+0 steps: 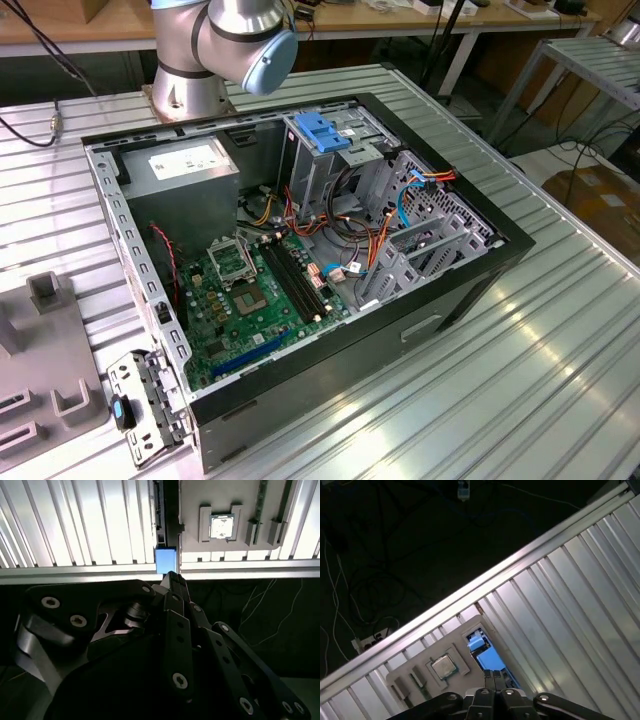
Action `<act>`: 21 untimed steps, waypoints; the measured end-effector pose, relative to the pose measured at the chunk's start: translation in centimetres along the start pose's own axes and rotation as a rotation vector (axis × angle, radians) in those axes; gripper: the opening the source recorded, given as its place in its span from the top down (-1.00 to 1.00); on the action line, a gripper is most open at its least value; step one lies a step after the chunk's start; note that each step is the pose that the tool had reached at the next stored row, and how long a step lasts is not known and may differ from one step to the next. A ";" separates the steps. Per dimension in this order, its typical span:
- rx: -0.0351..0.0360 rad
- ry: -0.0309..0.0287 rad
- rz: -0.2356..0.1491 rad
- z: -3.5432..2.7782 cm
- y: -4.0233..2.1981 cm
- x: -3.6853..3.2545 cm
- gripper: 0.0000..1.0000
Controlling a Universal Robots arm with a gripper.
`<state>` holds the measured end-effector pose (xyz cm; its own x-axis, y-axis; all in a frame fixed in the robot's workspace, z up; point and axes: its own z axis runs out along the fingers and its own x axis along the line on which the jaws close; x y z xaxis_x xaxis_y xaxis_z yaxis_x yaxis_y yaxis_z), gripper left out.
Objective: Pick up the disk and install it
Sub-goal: 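Pick up the disk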
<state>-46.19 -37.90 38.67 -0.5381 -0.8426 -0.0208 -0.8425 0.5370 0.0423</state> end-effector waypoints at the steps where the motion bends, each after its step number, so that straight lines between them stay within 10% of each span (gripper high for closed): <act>1: 0.0004 0.0006 -0.011 0.06 0.00 0.00 0.77; 9: 0.0100 -0.0036 -0.052 0.69 -0.06 0.08 0.50; 21: 0.0054 0.0043 -0.292 1.63 -0.12 0.13 0.17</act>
<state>-46.19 -38.01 37.04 -0.2730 -0.9616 -0.0271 -0.9618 0.2722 0.0298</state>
